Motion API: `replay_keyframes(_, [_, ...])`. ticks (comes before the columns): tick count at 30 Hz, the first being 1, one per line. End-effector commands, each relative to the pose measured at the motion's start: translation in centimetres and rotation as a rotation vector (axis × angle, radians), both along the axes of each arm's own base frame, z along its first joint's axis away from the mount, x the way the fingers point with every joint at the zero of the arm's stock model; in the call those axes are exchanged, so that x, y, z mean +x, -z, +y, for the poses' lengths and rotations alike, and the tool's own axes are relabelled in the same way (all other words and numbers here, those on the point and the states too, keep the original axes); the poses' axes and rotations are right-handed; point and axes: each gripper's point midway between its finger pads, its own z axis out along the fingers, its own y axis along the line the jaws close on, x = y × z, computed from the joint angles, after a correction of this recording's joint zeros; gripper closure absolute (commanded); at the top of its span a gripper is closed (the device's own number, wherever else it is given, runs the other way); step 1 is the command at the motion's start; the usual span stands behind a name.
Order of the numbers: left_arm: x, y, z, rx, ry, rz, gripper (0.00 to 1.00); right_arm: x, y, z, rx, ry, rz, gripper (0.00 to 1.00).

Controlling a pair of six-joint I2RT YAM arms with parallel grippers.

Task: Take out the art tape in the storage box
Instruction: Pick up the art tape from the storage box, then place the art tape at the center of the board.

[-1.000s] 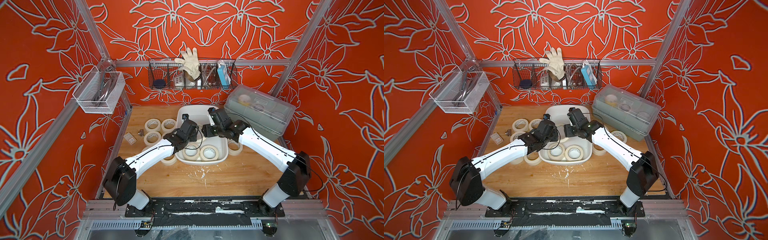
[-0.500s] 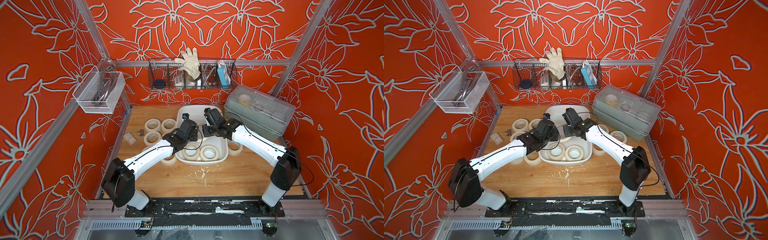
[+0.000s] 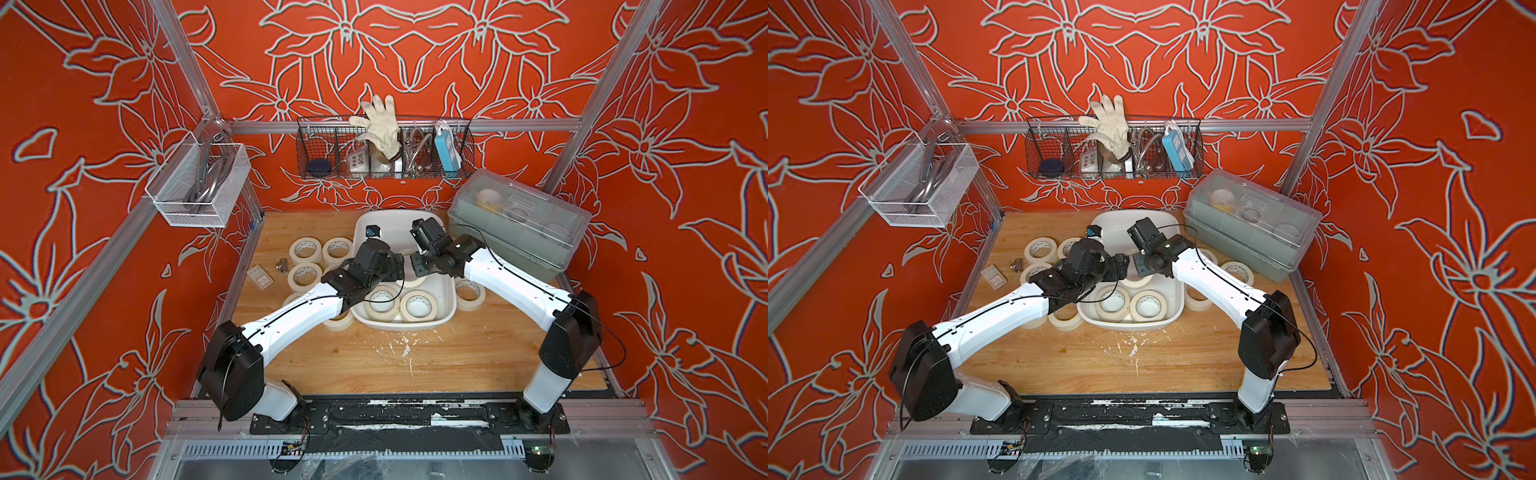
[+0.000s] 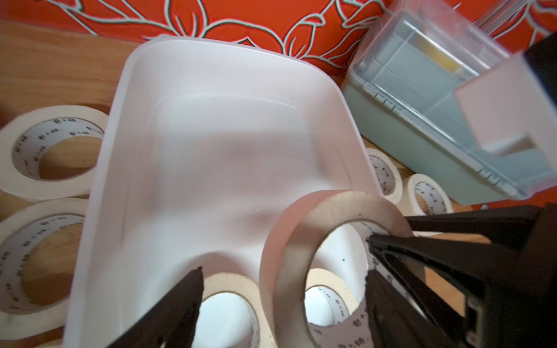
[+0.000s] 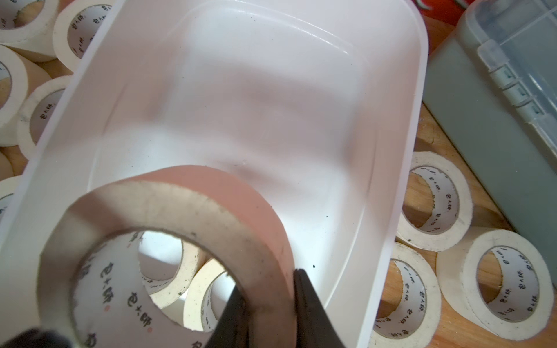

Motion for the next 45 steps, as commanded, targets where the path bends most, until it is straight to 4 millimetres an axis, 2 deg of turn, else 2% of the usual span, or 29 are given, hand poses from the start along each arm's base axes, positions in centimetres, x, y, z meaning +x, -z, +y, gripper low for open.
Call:
replay_keyframes(1, [0.0,-1.5,-0.1,-0.026,0.024,-0.053,0.11,1.2,-1.1,-2.1,-0.04,0.039,-0.023,1.0])
replay_keyframes(6, [-0.2,-1.9,0.4,-0.034,0.016,-0.083,0.06,1.7,-1.2,-5.8,-0.051,0.107,0.0,1.0])
replay_keyframes(13, [-0.1,-1.5,1.4,-0.004,-0.033,-0.077,0.05,1.6,-2.1,-12.5,0.027,0.268,0.008,1.0])
replay_keyframes(20, [0.5,-0.6,1.5,0.01,-0.056,-0.05,0.06,-0.5,-2.7,-18.1,0.147,0.455,0.0,1.0])
replay_keyframes(25, [1.0,0.2,1.5,0.028,-0.068,-0.026,0.07,-2.7,-2.2,-22.0,0.271,0.668,-0.005,1.0])
replay_keyframes(29, [1.3,0.8,1.5,0.042,-0.072,-0.013,0.07,-4.5,-1.0,-24.9,0.338,0.88,-0.038,1.0])
replay_keyframes(34, [1.6,1.2,1.4,0.052,-0.075,0.0,0.07,-7.7,1.6,-28.3,0.322,1.126,-0.041,1.0])
replay_keyframes(39, [1.6,1.5,1.5,0.055,-0.078,0.007,0.07,-10.4,4.7,-30.3,0.33,1.278,-0.023,1.0])
replay_keyframes(45, [1.8,1.7,1.4,0.055,-0.08,0.014,0.08,-12.4,7.9,-32.3,0.262,1.38,-0.053,1.0])
